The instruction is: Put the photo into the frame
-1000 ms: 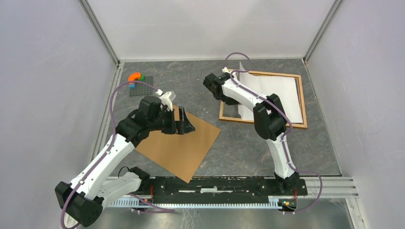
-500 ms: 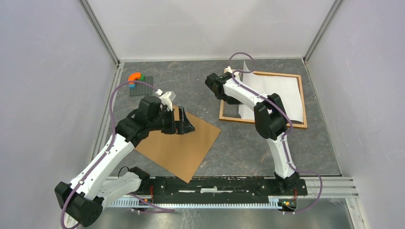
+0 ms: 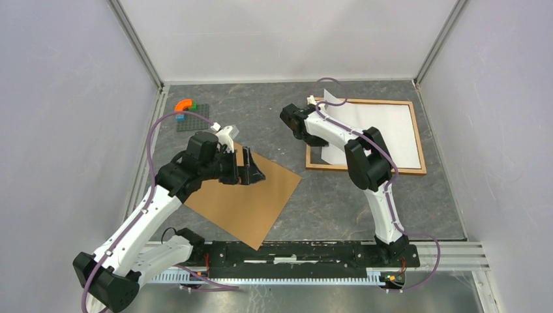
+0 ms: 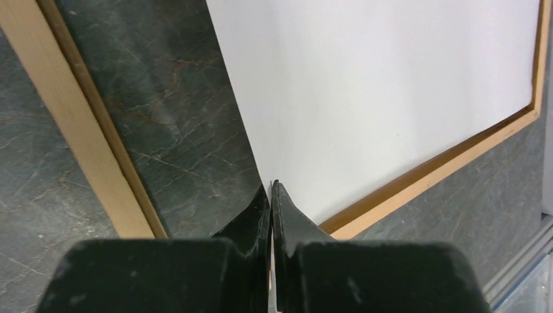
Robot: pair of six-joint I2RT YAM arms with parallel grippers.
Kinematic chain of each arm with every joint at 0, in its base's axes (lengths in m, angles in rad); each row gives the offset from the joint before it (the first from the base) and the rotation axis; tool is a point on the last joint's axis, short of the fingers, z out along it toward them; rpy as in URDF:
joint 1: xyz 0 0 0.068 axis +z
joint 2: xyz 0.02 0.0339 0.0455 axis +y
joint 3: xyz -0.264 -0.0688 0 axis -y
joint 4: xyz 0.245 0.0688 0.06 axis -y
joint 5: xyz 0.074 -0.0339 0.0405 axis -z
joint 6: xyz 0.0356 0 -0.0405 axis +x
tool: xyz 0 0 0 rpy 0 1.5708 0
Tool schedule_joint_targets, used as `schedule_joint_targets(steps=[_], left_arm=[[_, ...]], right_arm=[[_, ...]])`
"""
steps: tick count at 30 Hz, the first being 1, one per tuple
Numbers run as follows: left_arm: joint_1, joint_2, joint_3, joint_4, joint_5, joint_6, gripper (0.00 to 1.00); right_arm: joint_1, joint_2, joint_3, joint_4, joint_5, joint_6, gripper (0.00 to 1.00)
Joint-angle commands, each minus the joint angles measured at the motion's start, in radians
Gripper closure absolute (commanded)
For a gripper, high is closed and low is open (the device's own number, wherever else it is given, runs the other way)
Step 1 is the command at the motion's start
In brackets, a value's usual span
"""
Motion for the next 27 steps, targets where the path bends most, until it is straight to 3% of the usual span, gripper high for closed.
schedule_joint_targets(steps=[1, 20, 27], left_arm=[[-0.001, -0.015, 0.040, -0.004, 0.018, 0.041, 0.00], [-0.001, -0.013, 0.042, -0.001, 0.020, 0.035, 0.00], [-0.001, -0.022, 0.039, -0.002, 0.014, 0.034, 0.00]], right_arm=[[-0.002, -0.059, -0.007, 0.070, -0.023, -0.019, 0.96], [-0.015, -0.077, -0.092, 0.116, 0.021, -0.134, 0.91], [-0.014, -0.095, -0.104, 0.163, -0.012, -0.189, 0.73]])
